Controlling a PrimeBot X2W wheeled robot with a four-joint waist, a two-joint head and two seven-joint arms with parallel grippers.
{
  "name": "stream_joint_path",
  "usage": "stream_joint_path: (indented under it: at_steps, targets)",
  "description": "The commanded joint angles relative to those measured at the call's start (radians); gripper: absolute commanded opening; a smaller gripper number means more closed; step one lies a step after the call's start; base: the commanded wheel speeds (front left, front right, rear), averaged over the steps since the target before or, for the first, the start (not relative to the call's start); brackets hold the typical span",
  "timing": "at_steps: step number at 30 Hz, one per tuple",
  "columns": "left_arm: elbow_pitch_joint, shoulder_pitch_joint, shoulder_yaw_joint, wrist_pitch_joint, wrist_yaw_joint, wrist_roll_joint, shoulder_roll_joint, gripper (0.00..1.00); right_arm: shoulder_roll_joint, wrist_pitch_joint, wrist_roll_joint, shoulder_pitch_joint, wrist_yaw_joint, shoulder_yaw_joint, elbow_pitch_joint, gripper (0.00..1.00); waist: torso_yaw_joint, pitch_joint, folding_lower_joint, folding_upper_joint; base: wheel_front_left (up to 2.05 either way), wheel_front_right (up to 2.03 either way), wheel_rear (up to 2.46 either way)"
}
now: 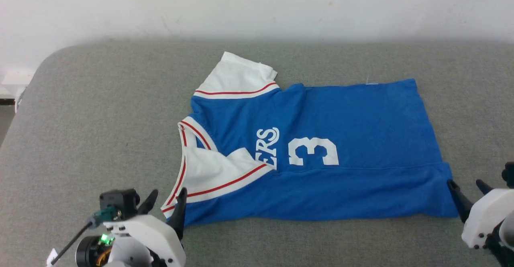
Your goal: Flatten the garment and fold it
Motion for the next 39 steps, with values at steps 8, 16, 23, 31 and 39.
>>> stream_joint_path:
  at_steps: [8,16,23,31,39]
  targets:
    - [-0.045,0.033,-0.055,0.088,0.095,0.057,0.018,1.0,0.179,0.131,-0.12,0.098,-0.001,-0.128,-0.18,1.0,0.009,0.034,0.0002,0.0,0.0,0.0,0.0]
    - [-0.002,-0.015,-0.099,0.199,0.158,0.099,0.031,1.0,0.202,0.192,-0.123,0.119,-0.001,-0.159,-0.299,1.0,0.002,0.084,0.0002,0.0,0.0,0.0,0.0]
    - [0.046,-0.042,-0.1,0.215,0.155,0.087,0.012,1.0,0.198,0.204,-0.118,0.111,-0.001,-0.16,-0.348,1.0,-0.016,0.127,0.0002,0.0,0.0,0.0,0.0]
    - [0.099,-0.041,-0.121,0.252,0.094,0.033,-0.015,0.0,0.186,0.223,-0.147,0.118,-0.001,-0.171,-0.338,1.0,-0.022,0.133,0.0002,0.0,0.0,0.0,0.0]
    - [0.048,-0.046,-0.105,0.199,0.085,0.044,-0.006,0.0,0.188,0.243,-0.147,0.086,-0.001,-0.158,-0.236,1.0,-0.001,0.127,0.0002,0.0,0.0,0.0,0.0]
